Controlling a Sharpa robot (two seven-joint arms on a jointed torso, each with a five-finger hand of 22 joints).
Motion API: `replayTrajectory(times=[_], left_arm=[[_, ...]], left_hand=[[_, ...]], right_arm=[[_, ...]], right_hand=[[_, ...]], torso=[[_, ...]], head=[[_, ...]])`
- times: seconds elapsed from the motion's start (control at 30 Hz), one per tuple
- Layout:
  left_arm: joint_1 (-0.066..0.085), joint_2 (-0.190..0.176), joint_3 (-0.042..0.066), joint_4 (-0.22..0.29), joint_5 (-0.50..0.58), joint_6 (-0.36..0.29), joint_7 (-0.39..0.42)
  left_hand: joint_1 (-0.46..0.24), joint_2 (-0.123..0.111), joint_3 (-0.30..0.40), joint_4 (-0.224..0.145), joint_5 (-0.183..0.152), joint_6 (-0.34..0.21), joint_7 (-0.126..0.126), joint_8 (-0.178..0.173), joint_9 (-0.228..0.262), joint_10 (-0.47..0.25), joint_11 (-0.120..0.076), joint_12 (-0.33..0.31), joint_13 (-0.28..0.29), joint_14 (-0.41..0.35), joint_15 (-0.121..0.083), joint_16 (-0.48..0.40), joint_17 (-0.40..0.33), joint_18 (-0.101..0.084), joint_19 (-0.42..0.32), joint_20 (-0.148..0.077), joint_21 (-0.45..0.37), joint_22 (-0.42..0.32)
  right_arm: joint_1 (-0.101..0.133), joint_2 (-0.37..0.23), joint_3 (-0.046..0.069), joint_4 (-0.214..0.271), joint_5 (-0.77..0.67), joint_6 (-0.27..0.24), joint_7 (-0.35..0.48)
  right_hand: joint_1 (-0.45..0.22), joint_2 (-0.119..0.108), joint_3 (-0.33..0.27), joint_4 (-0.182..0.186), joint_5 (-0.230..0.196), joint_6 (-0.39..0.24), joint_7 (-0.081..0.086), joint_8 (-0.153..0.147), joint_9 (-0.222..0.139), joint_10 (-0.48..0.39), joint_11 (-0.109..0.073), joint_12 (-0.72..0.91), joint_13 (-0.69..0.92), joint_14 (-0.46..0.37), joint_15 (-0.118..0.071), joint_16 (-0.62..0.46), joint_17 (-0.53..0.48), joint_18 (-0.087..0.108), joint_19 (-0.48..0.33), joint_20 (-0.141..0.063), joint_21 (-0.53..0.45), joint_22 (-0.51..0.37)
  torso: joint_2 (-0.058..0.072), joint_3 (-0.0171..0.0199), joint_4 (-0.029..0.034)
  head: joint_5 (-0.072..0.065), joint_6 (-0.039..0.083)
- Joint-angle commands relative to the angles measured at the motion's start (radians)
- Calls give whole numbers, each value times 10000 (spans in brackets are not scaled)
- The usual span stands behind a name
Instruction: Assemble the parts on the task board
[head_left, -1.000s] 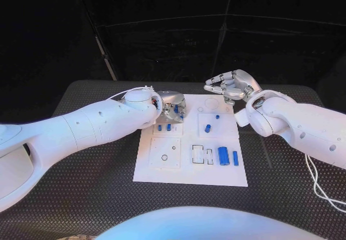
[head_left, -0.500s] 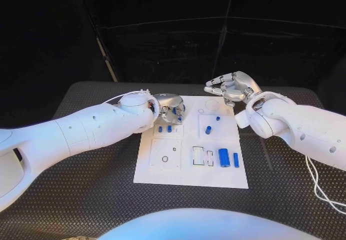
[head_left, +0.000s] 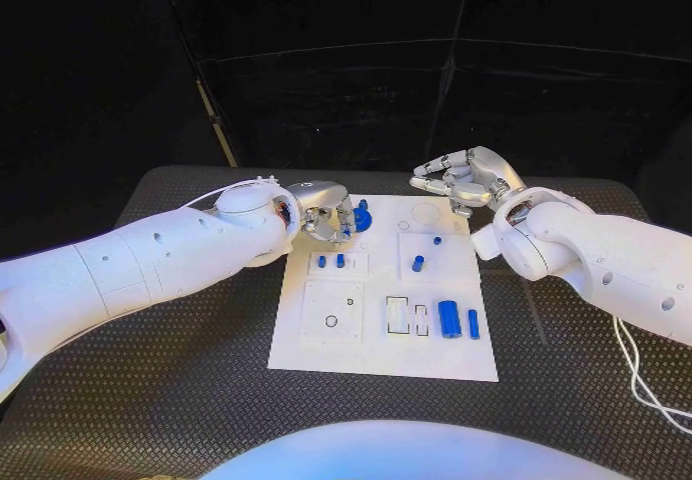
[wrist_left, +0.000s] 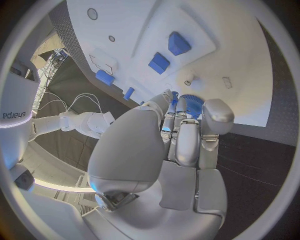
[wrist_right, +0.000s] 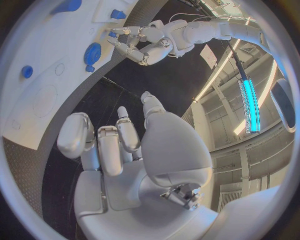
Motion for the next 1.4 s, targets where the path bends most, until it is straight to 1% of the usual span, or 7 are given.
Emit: replayTrajectory(times=[0.03,0.2,0.4,0.53,1.07,1.27,1.4], left_arm=[[-13,-166,16,162,261,-91,-129],[-76,-432,20,279,286,0,-211],[-154,-560,21,329,304,69,-258],[-182,-546,22,313,336,66,-282],[-225,-316,22,52,351,-19,-326],[-238,-250,22,-10,350,-6,-336],[-242,-237,22,-67,349,17,-354]], left_hand=[[-37,-107,83,-2,39,62,0,-58,-18,66,-21,-22,-6,183,-38,34,-14,-157,73,-13,64,495],[-98,-160,127,8,32,66,6,-95,-34,87,-13,-88,-5,180,-31,28,-40,-159,71,-7,74,509],[-110,-168,137,10,32,68,5,-102,-37,93,-13,-101,-4,180,-30,29,-40,-160,71,-6,79,513],[-119,-174,145,11,32,69,5,-107,-39,98,-12,-111,-3,180,-29,30,-41,-160,71,-5,83,516],[-127,-184,181,6,34,69,7,-126,-47,107,-12,-143,-2,181,-28,35,-38,-162,72,-4,100,527],[-127,-184,181,6,34,69,7,-126,-47,107,-12,-143,-2,181,-28,35,-38,-162,72,-4,100,527],[-118,-184,228,-10,36,77,6,-142,-54,121,-14,-173,1,180,-29,38,-40,-165,75,-3,130,543]], right_arm=[[15,-5,5,17,-9,54,114],[15,-13,5,14,-9,54,111],[13,-13,5,6,-9,57,111],[13,-6,5,2,-9,56,113],[12,-20,5,17,-9,54,103],[13,-21,5,23,-9,59,101],[13,-31,5,30,-9,61,94]], right_hand=[[-41,58,-67,-4,46,-60,5,70,-4,-30,-27,61,6,654,40,-27,836,101,-29,0,-40,2],[-41,58,-67,-4,46,-60,5,70,-4,-30,-27,61,6,654,40,-27,836,101,-29,0,-40,2],[-41,58,-67,-4,46,-60,5,70,-4,-30,-27,61,6,654,40,-27,836,101,-29,0,-40,2],[-41,58,-67,-4,46,-60,5,70,-4,-30,-27,61,6,654,40,-27,836,101,-29,0,-40,2],[-41,58,-67,-4,46,-60,5,70,-4,-30,-27,61,6,654,40,-27,836,101,-29,0,-40,2],[-41,58,-67,-4,46,-60,5,70,-4,-30,-27,61,6,654,40,-27,836,101,-29,0,-40,2],[-41,58,-67,-4,46,-60,5,70,-4,-30,-27,61,6,654,40,-27,836,101,-29,0,-40,2]], torso=[[7,3,-1],[12,6,-10],[17,4,-22],[14,19,-27],[15,9,-30],[12,21,-21],[7,10,-23]], head=[[19,2],[32,2],[63,-6],[67,-9],[51,-50],[43,-56],[48,-54]])
